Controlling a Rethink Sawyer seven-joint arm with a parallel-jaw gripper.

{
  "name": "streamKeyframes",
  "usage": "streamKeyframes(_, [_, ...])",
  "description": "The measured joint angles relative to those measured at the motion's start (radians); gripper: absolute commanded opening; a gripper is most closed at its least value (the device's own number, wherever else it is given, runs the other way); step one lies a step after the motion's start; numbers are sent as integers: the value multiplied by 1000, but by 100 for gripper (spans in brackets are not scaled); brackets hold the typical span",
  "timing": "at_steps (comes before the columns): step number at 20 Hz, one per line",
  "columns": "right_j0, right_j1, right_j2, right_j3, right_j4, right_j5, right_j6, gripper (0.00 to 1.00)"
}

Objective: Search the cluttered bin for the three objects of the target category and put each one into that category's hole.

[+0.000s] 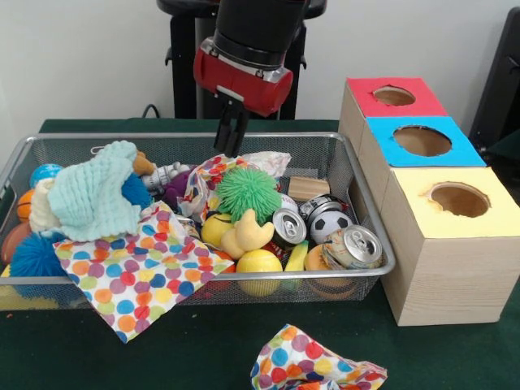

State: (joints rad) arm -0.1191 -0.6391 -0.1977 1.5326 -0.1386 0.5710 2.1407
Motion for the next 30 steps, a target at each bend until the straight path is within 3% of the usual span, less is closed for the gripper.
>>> streamKeyframes(9, [-28, -10, 52, 0, -78, 0, 0, 0])
streamKeyframes(30, [-145, -13, 154, 7, -170, -23, 0, 0])
